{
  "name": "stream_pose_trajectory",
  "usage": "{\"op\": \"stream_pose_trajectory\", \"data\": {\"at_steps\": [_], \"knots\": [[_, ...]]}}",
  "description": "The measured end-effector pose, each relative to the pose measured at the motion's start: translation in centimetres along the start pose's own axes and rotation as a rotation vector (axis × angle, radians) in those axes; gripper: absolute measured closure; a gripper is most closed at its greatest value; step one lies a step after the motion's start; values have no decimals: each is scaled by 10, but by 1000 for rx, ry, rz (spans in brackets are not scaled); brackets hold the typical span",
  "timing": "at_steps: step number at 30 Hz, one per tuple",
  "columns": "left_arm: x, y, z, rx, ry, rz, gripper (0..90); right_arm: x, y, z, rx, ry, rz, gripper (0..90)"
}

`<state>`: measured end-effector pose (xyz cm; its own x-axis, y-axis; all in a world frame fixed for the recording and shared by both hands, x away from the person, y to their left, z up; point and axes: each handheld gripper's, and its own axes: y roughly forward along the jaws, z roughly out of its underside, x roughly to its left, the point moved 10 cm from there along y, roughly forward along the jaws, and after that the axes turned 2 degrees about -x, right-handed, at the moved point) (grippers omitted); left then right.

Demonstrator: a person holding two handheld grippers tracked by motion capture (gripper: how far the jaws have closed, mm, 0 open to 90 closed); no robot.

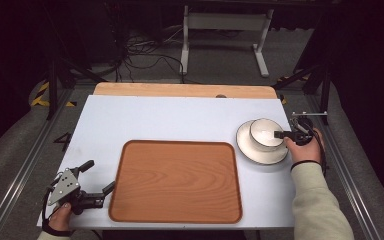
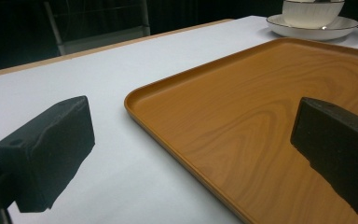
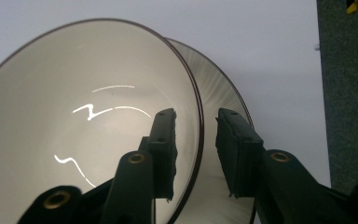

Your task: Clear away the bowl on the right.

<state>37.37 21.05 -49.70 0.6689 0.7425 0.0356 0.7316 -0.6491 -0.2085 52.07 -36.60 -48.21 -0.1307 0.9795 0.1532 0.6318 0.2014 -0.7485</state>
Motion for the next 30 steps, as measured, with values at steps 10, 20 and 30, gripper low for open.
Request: {"op": "stream_pose_trajectory", "data": {"at_steps": [10, 20, 30], "knots": [[0, 0, 0, 0, 0, 0, 2, 4, 2, 3, 17, 91, 14, 809], [0, 0, 0, 0, 0, 0, 2, 2, 2, 3, 8, 93, 72, 826], [0, 0, 0, -1, -2, 1, 2, 6, -3, 0, -4, 142, 49, 824]]}}
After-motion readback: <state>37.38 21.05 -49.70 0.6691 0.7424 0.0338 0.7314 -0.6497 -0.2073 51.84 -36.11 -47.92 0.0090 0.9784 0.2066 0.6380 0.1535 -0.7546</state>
